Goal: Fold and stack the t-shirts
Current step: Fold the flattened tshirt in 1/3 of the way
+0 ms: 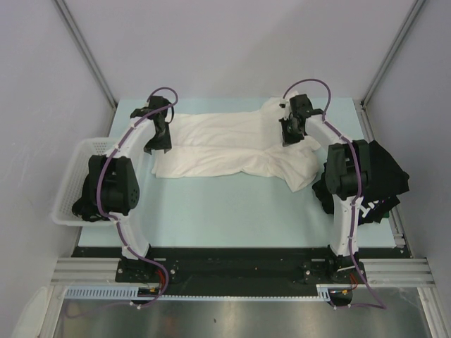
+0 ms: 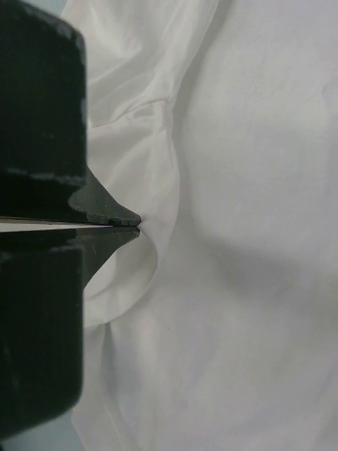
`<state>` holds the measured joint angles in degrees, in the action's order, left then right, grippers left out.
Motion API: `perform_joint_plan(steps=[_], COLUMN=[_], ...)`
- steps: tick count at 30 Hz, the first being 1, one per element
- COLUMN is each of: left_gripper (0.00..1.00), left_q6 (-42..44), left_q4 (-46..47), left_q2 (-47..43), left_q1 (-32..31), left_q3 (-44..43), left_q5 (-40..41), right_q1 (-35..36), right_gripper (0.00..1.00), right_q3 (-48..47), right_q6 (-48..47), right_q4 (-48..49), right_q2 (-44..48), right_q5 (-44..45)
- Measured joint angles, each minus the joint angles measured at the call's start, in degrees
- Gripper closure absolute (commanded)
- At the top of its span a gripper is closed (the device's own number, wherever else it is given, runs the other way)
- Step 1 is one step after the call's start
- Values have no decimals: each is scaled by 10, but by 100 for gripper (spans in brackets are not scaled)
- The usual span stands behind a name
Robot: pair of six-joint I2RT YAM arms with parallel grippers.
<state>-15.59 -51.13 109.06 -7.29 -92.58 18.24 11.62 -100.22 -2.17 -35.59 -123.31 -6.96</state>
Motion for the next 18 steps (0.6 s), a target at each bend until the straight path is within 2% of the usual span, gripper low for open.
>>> perform_joint_plan(steps=[12,18], left_gripper=[45,45], left_q6=[0,0], left_q4=[0,0], left_q2=[0,0], left_q1=[0,0], left_q3=[0,0], left_q5=[0,0], right_q1=[-3,-3], right_gripper=[100,100], right_q3=[-52,-120], right_q6=[-14,-27], right_q4=[-5,-12], right_q2=[-4,-40], right_q5=[-2,-9])
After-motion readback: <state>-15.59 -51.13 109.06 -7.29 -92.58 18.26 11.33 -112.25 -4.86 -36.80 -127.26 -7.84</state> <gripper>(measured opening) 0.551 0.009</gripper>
